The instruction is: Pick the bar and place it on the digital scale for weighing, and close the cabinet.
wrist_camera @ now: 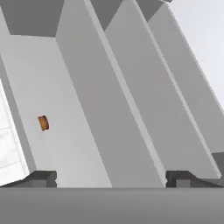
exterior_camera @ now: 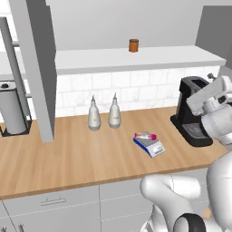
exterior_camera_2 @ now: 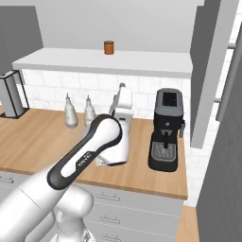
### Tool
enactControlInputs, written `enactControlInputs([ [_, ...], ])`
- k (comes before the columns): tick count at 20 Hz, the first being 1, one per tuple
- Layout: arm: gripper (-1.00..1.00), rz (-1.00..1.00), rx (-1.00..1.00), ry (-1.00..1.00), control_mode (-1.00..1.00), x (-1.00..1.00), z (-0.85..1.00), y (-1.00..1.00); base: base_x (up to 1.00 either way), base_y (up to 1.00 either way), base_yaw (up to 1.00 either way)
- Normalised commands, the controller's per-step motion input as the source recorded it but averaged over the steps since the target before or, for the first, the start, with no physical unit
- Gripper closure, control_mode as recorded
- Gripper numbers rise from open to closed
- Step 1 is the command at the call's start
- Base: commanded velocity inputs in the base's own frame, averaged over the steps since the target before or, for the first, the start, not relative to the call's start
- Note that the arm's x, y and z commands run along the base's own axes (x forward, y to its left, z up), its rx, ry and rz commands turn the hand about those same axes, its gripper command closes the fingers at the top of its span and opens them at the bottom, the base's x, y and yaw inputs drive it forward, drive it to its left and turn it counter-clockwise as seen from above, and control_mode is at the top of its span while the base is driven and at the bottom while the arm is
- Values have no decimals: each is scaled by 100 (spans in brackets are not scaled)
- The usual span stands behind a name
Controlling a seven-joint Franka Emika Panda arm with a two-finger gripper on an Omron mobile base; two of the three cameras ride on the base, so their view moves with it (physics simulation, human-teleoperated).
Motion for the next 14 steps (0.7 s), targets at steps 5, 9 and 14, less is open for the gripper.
enactControlInputs([
  [5, -100, -20, 0, 0, -100, -50, 5, -91, 0, 0, 0],
  [9, -100, -8, 0, -6, -100, -70, 16, -100, 0, 0, 0],
  [14, -100, -3, 0, -4, -100, -65, 15, -100, 0, 0, 0],
])
